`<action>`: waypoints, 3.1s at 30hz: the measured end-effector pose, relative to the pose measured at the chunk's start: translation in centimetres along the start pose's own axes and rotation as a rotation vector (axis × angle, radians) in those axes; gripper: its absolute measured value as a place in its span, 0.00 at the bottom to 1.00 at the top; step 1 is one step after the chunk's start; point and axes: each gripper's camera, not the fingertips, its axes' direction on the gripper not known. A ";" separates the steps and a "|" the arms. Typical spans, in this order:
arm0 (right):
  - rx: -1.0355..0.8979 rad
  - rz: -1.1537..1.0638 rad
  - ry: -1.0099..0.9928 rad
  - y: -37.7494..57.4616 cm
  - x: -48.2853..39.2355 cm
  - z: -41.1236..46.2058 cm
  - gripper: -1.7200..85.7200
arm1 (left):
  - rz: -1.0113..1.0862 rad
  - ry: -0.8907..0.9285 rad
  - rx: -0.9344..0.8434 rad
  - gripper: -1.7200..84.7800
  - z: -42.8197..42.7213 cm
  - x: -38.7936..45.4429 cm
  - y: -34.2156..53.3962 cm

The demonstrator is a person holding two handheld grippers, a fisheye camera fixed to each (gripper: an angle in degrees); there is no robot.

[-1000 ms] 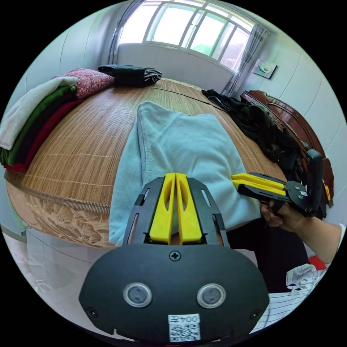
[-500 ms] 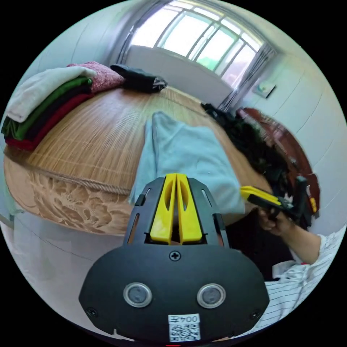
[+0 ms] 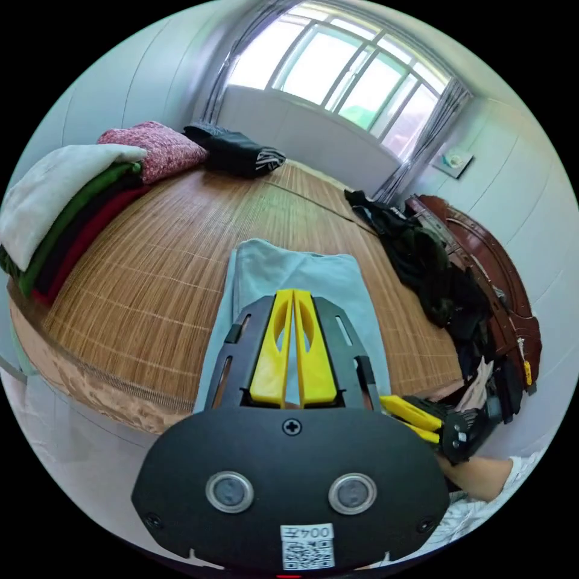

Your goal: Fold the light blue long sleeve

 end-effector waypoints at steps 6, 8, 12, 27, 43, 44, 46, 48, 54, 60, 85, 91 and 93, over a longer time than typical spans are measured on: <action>-0.022 -0.031 0.018 -0.2 -0.3 0.6 0.11 | -0.050 -0.185 -0.247 0.02 10.2 -2.5 -6.8; -0.022 -0.024 0.008 -0.2 -0.2 0.8 0.10 | -0.126 -0.081 -0.228 0.03 10.8 -5.1 -6.1; -0.010 -0.012 -0.005 -0.1 0.1 1.2 0.09 | -0.103 -0.113 -0.228 0.03 8.9 -2.8 -7.6; -0.013 0.106 -0.174 -1.8 2.5 2.0 0.08 | -0.025 -0.110 -0.089 0.03 1.0 1.9 -13.2; 0.020 -0.111 -0.060 -7.1 -8.7 0.5 0.13 | -0.496 0.085 0.087 0.03 -23.2 -7.7 23.2; 0.023 -0.108 -0.064 -8.4 -9.5 1.0 0.13 | -0.455 0.110 0.075 0.04 -22.7 -6.2 22.3; 0.024 -0.069 -0.084 -10.3 -10.0 1.7 0.13 | -0.408 0.129 0.043 0.04 -21.9 -4.1 21.0; 0.019 -0.038 -0.086 -12.2 -10.2 2.5 0.14 | -0.375 0.128 0.040 0.06 -21.5 -2.4 20.1; -0.015 0.076 -0.113 -22.0 -8.5 6.3 0.16 | -0.275 0.136 0.071 0.12 -23.2 0.9 19.4; -0.118 0.081 -0.008 -32.5 -8.9 14.7 0.18 | -0.199 0.167 0.097 0.14 -25.5 3.3 21.3; 0.004 0.227 0.256 -36.1 -7.0 19.0 0.08 | -0.132 -0.024 0.131 0.04 -31.5 12.5 17.0; -0.218 0.106 0.156 -36.0 -6.2 23.5 0.11 | -0.345 0.169 0.069 0.05 -32.3 7.8 16.4; -0.110 0.109 0.148 -35.4 -5.4 21.1 0.11 | -0.354 0.169 0.084 0.05 -33.7 7.6 16.3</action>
